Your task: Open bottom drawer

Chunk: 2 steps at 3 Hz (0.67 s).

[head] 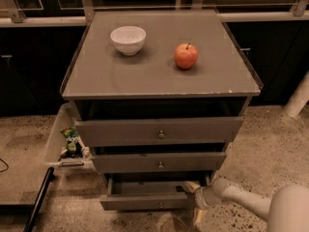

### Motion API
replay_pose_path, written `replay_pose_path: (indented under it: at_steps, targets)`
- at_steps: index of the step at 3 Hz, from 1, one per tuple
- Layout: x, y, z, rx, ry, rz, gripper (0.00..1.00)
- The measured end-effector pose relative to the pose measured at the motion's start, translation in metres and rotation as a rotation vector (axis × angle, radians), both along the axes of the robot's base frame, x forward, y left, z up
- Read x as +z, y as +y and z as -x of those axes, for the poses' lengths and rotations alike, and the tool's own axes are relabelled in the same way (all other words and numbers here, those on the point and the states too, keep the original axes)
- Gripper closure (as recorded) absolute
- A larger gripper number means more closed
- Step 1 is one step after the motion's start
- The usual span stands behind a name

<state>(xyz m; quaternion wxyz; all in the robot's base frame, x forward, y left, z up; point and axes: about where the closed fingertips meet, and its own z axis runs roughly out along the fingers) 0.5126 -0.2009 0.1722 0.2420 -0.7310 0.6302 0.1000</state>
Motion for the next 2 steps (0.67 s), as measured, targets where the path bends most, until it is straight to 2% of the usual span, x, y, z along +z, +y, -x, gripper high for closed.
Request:
replay_pose_path:
  at_steps: [1, 2]
  targets:
    - [-0.01, 0.002, -0.012, -0.009, 0.001, 0.009, 0.0]
    - [-0.02, -0.001, -0.014, -0.014, 0.013, 0.009, 0.0]
